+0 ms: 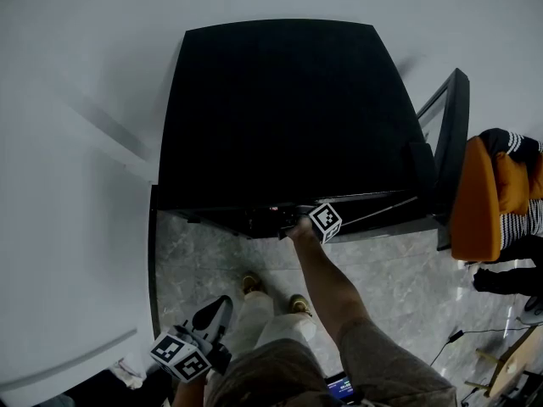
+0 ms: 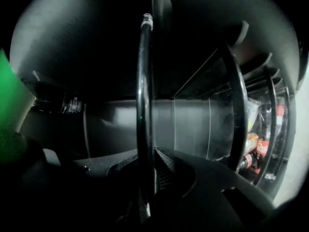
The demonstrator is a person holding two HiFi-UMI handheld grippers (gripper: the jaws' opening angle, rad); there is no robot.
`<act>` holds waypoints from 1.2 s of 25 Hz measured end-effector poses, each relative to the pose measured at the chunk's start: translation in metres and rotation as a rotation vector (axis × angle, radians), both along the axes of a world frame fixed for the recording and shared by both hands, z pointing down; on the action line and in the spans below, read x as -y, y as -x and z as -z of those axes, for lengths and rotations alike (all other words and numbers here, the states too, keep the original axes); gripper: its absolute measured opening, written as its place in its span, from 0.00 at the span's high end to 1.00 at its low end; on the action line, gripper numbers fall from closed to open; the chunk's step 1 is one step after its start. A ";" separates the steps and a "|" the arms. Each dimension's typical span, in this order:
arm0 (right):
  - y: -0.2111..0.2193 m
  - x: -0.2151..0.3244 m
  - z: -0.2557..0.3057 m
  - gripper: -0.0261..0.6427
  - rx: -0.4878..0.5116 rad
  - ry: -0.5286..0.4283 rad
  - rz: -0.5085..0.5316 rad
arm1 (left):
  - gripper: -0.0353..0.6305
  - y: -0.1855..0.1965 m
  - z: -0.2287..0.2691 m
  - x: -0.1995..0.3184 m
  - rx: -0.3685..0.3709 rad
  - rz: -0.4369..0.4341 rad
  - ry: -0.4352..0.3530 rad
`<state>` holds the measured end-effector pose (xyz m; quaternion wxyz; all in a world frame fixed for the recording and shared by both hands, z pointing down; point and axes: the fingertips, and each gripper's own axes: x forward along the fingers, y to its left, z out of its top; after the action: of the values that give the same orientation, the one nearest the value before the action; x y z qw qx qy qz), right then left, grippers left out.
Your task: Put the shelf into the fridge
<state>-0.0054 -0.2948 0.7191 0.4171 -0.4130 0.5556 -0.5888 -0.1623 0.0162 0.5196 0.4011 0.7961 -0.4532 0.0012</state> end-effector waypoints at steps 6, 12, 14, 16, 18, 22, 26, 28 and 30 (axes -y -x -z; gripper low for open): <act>0.000 0.001 0.003 0.92 0.019 -0.052 0.007 | 0.95 0.001 -0.002 -0.002 0.001 0.003 0.002; 0.000 -0.010 0.007 0.92 0.016 -0.067 0.049 | 0.95 -0.007 -0.001 -0.001 -0.007 -0.008 -0.002; 0.003 -0.022 0.006 0.92 0.039 -0.064 0.067 | 0.95 -0.009 0.001 0.000 -0.011 -0.011 -0.006; 0.005 -0.034 0.008 0.92 0.054 -0.071 0.079 | 0.95 -0.012 0.004 0.002 -0.014 -0.014 -0.013; 0.006 -0.047 0.010 0.92 0.071 -0.079 0.084 | 0.95 -0.014 0.007 0.003 -0.016 -0.018 -0.021; 0.003 -0.069 0.006 0.92 0.079 -0.087 0.089 | 0.95 -0.018 0.011 0.005 -0.021 -0.024 -0.031; 0.003 -0.080 0.005 0.92 0.074 -0.063 0.105 | 0.95 -0.022 0.012 0.004 -0.026 -0.033 -0.032; 0.004 -0.088 0.005 0.92 0.057 -0.043 0.132 | 0.95 -0.025 0.014 0.003 -0.030 -0.035 -0.032; 0.005 -0.098 0.008 0.92 0.042 -0.030 0.163 | 0.95 -0.028 0.018 0.004 -0.037 -0.037 -0.034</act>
<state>-0.0100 -0.1963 0.7112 0.3855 -0.3478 0.5874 -0.6208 -0.1346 0.0120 0.5014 0.3955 0.8110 -0.4308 -0.0137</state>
